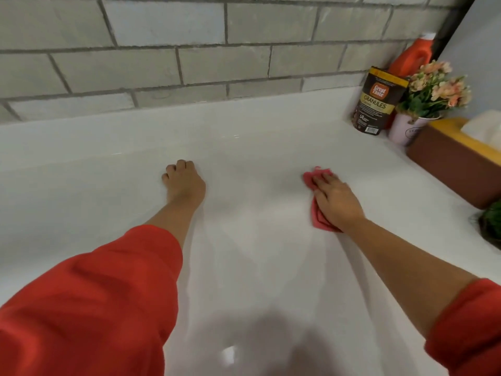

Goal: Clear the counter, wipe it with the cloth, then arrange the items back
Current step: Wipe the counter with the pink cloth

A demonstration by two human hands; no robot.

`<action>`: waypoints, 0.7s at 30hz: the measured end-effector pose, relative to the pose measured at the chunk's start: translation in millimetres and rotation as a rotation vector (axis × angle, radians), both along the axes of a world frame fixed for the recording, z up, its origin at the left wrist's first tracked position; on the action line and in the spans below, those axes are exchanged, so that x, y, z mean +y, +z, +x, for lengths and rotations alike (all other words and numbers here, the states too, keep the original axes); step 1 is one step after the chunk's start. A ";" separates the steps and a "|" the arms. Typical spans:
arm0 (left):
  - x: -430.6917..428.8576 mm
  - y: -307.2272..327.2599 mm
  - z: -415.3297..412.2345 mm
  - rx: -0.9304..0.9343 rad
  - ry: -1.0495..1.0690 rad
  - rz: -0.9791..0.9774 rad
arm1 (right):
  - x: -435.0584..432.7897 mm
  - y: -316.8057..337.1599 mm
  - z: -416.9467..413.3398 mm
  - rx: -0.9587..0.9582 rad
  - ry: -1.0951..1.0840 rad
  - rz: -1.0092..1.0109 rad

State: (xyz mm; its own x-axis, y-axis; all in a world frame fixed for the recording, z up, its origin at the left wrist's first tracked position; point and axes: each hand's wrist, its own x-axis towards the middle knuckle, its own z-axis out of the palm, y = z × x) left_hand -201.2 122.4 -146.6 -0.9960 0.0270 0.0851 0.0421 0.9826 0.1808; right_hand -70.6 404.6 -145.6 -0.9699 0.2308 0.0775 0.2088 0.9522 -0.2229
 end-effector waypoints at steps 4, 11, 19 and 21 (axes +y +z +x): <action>2.0 -0.8 -1.9 -0.003 0.022 -0.029 | -39.9 1.3 -10.5 0.016 -0.085 0.033; 0.8 0.9 1.2 0.080 -0.035 0.094 | -165.3 1.7 55.4 0.022 0.496 -0.045; 51.3 18.6 68.5 0.014 -0.344 0.184 | -47.4 4.9 42.8 -0.023 0.234 -0.072; 60.9 20.3 91.5 -0.049 -0.428 0.158 | -1.1 2.0 51.1 -0.013 0.078 -0.062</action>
State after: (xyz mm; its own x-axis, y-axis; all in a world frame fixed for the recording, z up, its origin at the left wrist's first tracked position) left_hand -109.7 183.3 -126.3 -0.9011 0.4273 0.0740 0.4257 0.8389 0.3393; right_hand -19.5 403.5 -143.6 -0.9860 0.1583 0.0525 0.1377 0.9503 -0.2794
